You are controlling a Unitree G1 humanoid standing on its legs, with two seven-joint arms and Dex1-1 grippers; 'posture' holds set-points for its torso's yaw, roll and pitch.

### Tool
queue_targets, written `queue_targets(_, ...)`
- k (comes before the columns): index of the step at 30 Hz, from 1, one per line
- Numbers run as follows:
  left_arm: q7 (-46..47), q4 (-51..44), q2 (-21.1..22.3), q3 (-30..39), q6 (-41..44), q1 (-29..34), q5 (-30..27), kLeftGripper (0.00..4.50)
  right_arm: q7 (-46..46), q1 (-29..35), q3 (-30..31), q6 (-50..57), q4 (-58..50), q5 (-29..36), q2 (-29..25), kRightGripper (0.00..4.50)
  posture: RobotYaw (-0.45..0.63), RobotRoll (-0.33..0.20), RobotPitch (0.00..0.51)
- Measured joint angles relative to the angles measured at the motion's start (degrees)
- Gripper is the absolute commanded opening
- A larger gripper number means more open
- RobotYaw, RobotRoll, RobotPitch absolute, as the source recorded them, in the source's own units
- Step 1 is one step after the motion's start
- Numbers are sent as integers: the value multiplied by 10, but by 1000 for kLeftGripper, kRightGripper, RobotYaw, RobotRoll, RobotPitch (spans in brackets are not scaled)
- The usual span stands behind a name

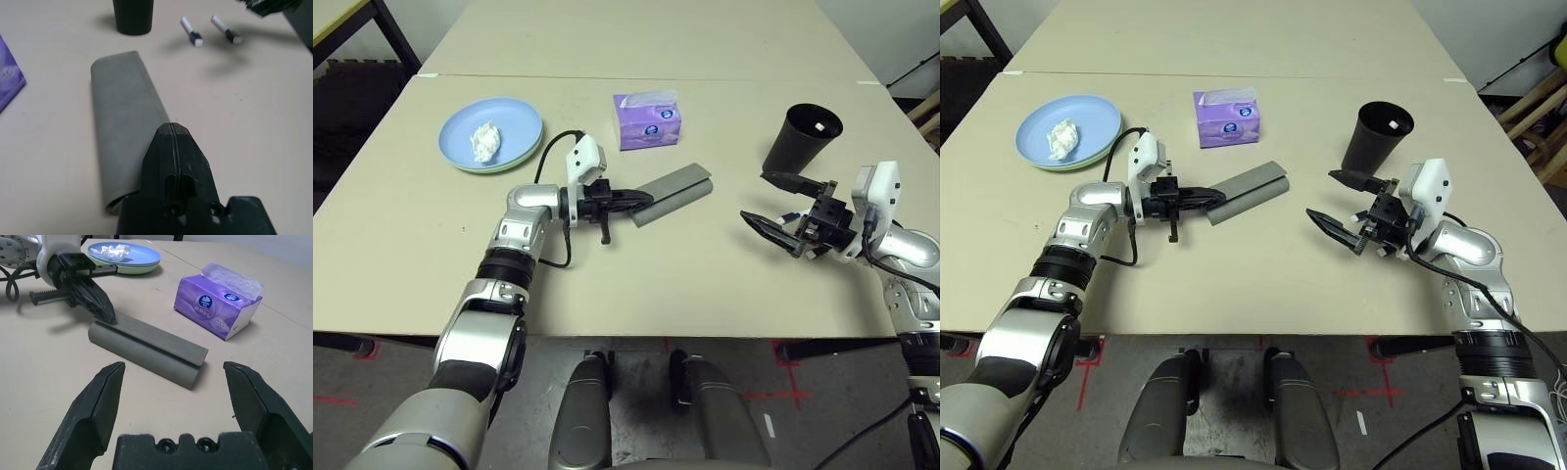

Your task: Organize and tidy the items on the table.

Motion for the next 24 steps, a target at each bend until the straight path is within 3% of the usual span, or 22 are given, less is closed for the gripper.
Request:
queue_targets(18, 8, 14, 18, -15, 10, -15, 5, 23, -7, -10, 2, 0, 0, 0, 1, 4500, 78, 0, 183)
queue_targets(24, -14, -4, -8, 43, 17, -21, -78, 23, -7, -12, 3, 0, 0, 0, 1, 4500, 81, 0, 183)
